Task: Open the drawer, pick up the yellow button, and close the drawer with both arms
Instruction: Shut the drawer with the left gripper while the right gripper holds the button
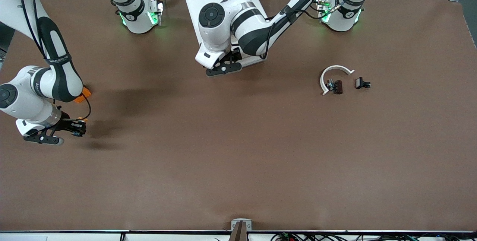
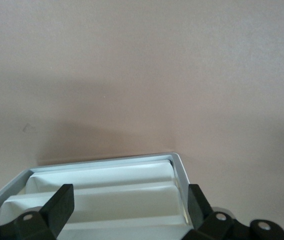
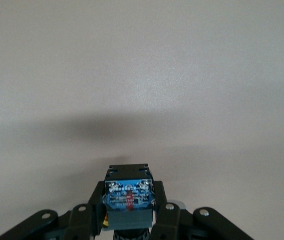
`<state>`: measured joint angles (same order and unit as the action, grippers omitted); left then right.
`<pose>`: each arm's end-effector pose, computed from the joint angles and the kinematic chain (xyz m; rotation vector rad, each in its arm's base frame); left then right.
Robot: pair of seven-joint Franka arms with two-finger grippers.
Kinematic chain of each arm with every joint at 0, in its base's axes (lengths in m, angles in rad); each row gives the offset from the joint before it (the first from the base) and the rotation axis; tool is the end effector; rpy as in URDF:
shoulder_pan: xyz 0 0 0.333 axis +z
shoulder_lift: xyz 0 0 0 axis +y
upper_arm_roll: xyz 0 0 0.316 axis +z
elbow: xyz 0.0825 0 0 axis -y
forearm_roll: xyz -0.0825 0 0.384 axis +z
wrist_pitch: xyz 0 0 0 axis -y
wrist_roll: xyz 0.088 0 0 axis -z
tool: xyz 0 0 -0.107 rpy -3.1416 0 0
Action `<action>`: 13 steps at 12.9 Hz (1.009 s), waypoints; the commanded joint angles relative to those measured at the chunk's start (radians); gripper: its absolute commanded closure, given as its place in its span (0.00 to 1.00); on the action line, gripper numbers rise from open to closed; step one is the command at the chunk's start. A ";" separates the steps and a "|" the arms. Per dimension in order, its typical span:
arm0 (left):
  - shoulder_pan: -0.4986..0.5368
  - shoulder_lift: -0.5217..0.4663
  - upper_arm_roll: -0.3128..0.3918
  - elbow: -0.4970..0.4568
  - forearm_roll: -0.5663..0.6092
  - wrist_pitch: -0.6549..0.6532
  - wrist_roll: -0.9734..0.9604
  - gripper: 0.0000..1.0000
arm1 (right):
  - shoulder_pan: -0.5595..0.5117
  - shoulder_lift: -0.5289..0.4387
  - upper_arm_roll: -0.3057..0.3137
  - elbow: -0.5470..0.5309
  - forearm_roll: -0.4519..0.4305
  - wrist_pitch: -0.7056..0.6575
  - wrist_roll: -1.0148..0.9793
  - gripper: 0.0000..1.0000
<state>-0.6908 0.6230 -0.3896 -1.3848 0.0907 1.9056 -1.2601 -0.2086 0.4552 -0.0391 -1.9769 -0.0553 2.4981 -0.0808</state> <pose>0.3875 -0.5954 0.3622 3.1133 0.3243 -0.2380 0.6020 -0.1510 0.2422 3.0731 -0.1834 0.0873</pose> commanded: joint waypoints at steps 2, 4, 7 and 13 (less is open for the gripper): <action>0.002 -0.017 -0.044 -0.005 -0.061 -0.010 -0.022 0.00 | -0.029 0.022 0.022 -0.007 -0.015 0.018 -0.014 1.00; 0.002 -0.017 -0.064 -0.005 -0.066 -0.008 -0.039 0.00 | -0.032 0.049 0.022 -0.003 -0.015 0.024 -0.014 1.00; 0.002 -0.011 -0.077 -0.002 -0.107 -0.002 -0.045 0.00 | -0.034 0.074 0.022 0.000 -0.015 0.045 -0.014 1.00; -0.016 0.004 -0.077 -0.003 -0.164 0.004 -0.045 0.00 | -0.034 0.105 0.022 -0.003 -0.014 0.096 -0.014 1.00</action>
<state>-0.6849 0.6225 -0.4423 -1.3875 0.0028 1.9026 -1.2919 -0.2161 0.5518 -0.0375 -1.9825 -0.0553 2.5774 -0.0874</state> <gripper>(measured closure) 0.000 0.586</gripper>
